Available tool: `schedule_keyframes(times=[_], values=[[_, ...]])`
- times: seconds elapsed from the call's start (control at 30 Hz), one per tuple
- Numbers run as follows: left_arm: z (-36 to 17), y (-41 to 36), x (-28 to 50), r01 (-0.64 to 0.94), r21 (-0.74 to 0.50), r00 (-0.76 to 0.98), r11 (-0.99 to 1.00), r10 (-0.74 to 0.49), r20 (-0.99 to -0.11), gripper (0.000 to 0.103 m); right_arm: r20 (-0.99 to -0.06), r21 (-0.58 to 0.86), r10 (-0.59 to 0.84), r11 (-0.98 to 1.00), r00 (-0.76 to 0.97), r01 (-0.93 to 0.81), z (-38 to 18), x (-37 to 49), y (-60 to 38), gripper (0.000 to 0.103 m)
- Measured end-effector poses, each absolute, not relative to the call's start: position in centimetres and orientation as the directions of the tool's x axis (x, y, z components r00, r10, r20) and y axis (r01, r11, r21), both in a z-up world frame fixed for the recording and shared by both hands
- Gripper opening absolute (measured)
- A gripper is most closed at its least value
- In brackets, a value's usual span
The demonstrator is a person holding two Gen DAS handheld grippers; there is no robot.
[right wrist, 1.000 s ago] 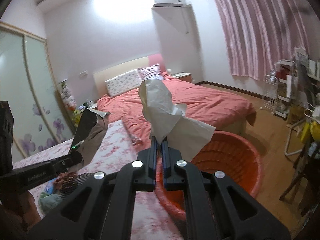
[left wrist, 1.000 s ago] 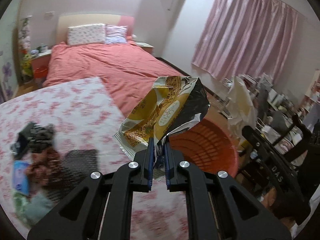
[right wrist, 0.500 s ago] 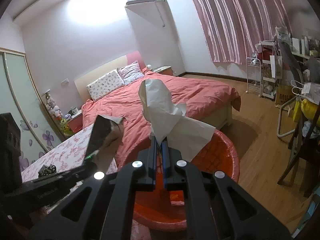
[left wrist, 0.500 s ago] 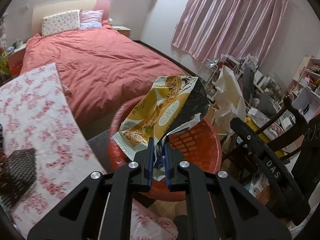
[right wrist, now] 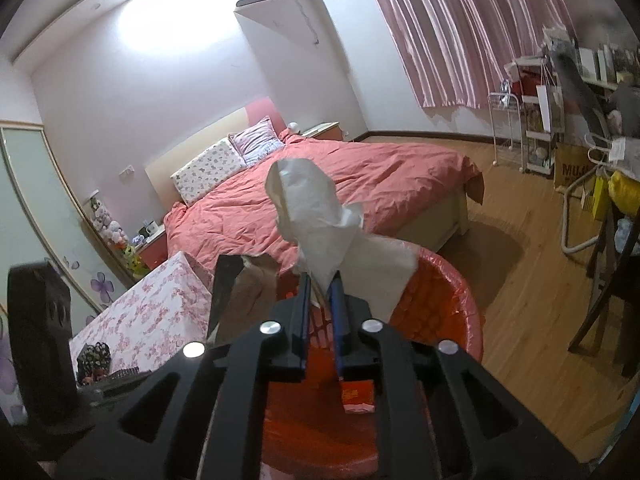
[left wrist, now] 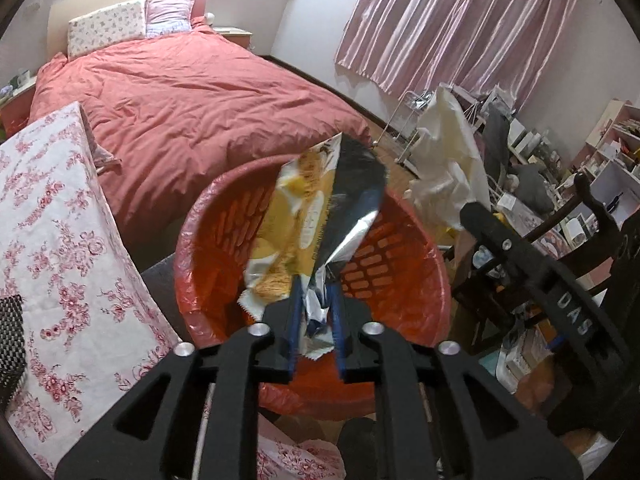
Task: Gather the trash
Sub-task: 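Open left tool to drop the snack bag while right tool releases the tissue into the basket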
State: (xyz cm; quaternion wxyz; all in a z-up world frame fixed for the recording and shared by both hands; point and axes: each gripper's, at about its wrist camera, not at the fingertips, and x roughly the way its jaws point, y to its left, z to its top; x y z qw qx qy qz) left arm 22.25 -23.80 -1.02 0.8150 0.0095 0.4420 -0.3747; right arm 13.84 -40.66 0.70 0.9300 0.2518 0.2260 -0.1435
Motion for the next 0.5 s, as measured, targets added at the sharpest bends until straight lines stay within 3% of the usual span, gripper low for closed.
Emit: schedule_keyframes(times=[0.13,0.23,0.5], values=[[-1.6,-23.7,22.3,0.605,-0.298,0.334,0.738,-0.575,-0.747,0.032,-0.505,0.408,-0.164,0.82,0.847,0.402,0.3,13.7,-41.5,0.023],[-1.7,-23.0,22.4,0.587,-0.292,0.342,0.755,-0.559,-0.756,0.034,-0.506,0.399,-0.187,0.815,0.842,0.421,0.2,13.1,-41.6,0.034],[-0.6,-19.1,22.0,0.535,-0.261,0.413,0.803,-0.519,-0.749,0.052,-0.502,0.339,-0.225,0.837,0.835,0.429,1.4,12.1,-40.1,0.041]])
